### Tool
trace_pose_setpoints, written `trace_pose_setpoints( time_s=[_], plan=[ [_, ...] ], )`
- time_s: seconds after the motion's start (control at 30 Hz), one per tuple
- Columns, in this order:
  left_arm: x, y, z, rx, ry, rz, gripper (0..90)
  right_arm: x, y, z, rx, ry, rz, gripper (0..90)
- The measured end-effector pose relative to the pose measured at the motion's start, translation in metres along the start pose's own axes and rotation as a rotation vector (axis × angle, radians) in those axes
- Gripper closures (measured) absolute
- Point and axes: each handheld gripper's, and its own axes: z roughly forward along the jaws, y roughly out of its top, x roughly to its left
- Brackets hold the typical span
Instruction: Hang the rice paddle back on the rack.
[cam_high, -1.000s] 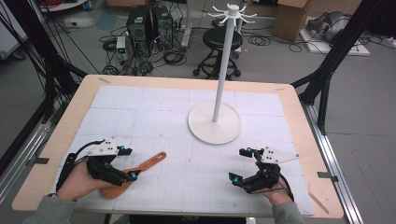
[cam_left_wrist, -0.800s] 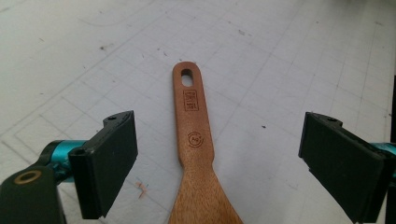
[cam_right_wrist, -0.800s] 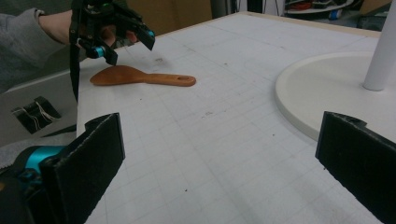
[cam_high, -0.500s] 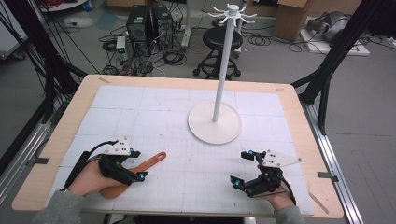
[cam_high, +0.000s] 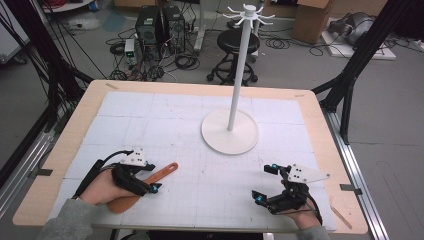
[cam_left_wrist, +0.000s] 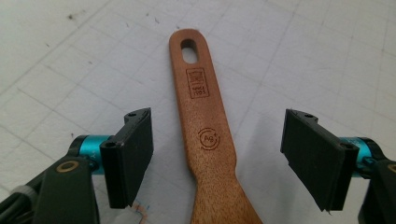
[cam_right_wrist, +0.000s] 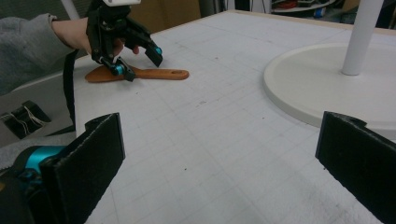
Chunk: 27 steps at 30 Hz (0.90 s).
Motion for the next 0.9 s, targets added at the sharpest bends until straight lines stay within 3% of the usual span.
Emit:
trace_pose_setpoints(
  time_s=[0.33,0.53,0.77,0.9],
  plan=[
    [0.007,0.002,0.001,-0.006,-0.014,-0.019,28.6,0.004,-0.005,-0.006,0.017,-0.012,0.009,0.0],
    [0.005,0.005,0.002,0.015,0.014,-0.010,32.3,0.004,-0.006,-0.010,0.014,-0.021,0.014,0.0],
    [-0.003,0.011,0.004,0.064,0.081,0.027,36.4,0.004,-0.006,-0.008,0.023,-0.016,0.015,0.0],
    [-0.006,0.012,0.003,0.077,0.080,0.040,43.4,0.004,-0.006,-0.006,0.026,-0.011,0.017,0.0]
  ],
)
